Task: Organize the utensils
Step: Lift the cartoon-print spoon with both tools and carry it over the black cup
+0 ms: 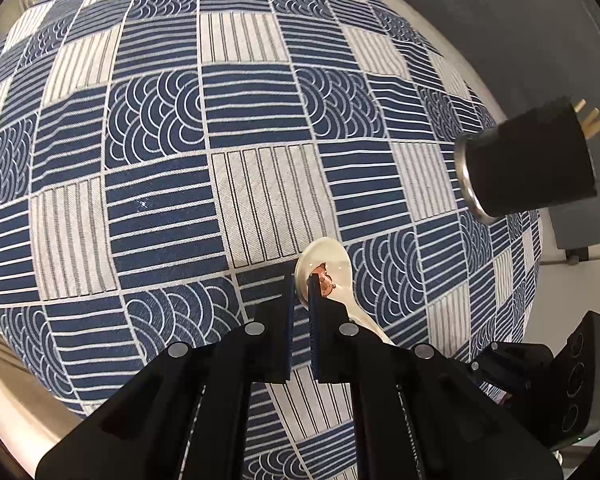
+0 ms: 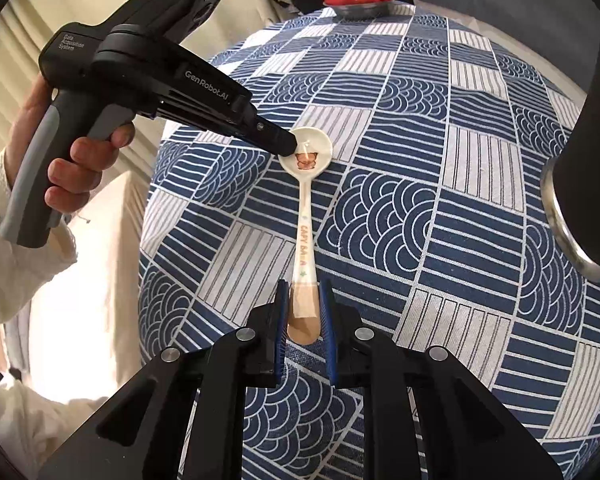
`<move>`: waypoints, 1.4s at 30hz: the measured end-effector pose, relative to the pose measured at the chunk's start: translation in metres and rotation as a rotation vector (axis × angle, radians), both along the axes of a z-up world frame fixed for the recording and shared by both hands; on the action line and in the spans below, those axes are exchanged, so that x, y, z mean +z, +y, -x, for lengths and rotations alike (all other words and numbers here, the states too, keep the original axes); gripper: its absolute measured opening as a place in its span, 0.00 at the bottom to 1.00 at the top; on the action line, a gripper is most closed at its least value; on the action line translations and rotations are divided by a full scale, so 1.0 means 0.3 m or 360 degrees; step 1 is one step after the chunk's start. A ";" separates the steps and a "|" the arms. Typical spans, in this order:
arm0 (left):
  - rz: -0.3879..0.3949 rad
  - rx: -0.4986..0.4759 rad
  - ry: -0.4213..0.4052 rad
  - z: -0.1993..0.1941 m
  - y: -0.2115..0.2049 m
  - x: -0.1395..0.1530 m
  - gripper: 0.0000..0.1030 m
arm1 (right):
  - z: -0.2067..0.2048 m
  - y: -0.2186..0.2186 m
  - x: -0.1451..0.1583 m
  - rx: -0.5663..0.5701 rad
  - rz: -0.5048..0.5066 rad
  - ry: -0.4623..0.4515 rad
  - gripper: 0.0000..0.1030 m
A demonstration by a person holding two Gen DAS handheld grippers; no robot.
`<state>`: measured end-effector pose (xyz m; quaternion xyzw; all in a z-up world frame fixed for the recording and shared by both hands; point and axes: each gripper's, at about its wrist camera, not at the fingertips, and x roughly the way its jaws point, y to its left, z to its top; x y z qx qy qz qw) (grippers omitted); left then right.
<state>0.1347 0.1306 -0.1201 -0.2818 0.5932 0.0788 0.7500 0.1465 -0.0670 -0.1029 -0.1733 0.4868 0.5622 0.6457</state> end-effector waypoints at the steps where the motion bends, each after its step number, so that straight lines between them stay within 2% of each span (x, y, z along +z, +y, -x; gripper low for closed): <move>1: -0.0013 -0.0004 -0.0010 0.001 -0.005 0.019 0.06 | 0.001 -0.004 0.012 0.0005 -0.0007 -0.0017 0.14; 12: -0.0176 -0.0063 -0.0191 -0.011 -0.083 0.294 0.07 | -0.008 -0.070 0.213 0.0010 -0.0124 -0.0221 0.14; 24: -0.0378 -0.0190 -0.0397 -0.084 -0.223 0.621 0.07 | -0.059 -0.183 0.447 -0.0057 -0.0244 -0.0437 0.14; 34: -0.0449 -0.0351 -0.0516 -0.207 -0.325 0.773 0.06 | -0.158 -0.270 0.577 -0.0206 -0.0262 -0.0578 0.14; 42: -0.0424 -0.0539 -0.0614 -0.364 -0.394 0.834 0.06 | -0.270 -0.300 0.610 -0.0372 -0.0192 -0.0629 0.14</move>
